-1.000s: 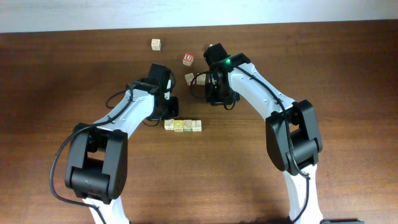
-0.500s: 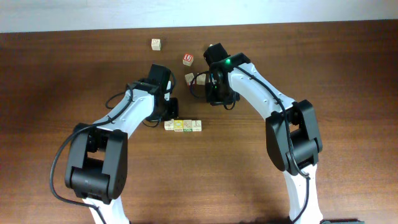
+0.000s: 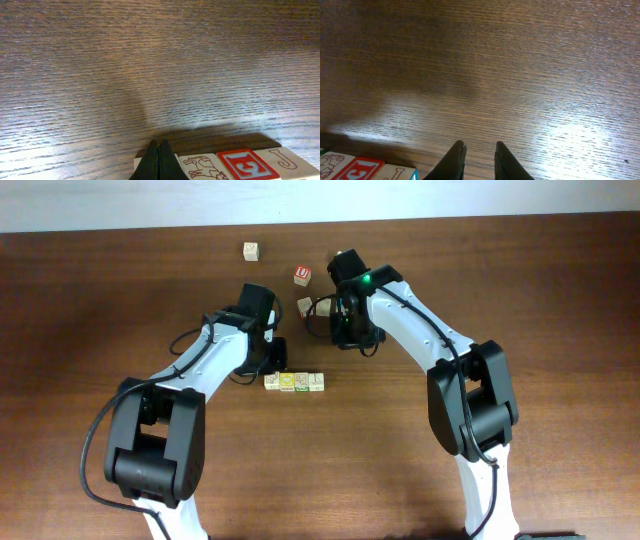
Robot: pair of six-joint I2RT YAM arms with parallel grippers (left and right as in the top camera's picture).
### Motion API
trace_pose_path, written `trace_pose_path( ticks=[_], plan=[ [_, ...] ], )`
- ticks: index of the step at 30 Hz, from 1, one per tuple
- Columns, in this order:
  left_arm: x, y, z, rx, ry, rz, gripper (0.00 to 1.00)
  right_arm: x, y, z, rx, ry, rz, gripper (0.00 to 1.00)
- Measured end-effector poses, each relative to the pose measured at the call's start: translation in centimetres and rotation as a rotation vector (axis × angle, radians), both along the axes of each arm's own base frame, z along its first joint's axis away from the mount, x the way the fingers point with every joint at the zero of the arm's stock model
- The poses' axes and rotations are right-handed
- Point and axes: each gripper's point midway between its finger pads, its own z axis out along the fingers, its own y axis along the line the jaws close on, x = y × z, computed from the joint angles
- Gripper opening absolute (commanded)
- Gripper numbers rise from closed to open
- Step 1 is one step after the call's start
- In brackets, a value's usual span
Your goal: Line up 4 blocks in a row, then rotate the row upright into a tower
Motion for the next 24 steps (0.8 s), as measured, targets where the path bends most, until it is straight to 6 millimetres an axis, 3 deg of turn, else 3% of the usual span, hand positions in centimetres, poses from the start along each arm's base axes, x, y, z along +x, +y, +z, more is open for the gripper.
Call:
trace_pose_path(
  ticks=[17, 24],
  plan=[
    [-0.26, 0.01, -0.05, -0.001, 0.011, -0.001, 0.00, 0.02, 0.01, 0.00, 0.000, -0.001, 0.000, 0.21],
    [0.52, -0.25, 0.14, -0.012, -0.022, -0.001, 0.00, 0.03, 0.01, 0.00, 0.001, -0.001, 0.000, 0.21]
  ],
)
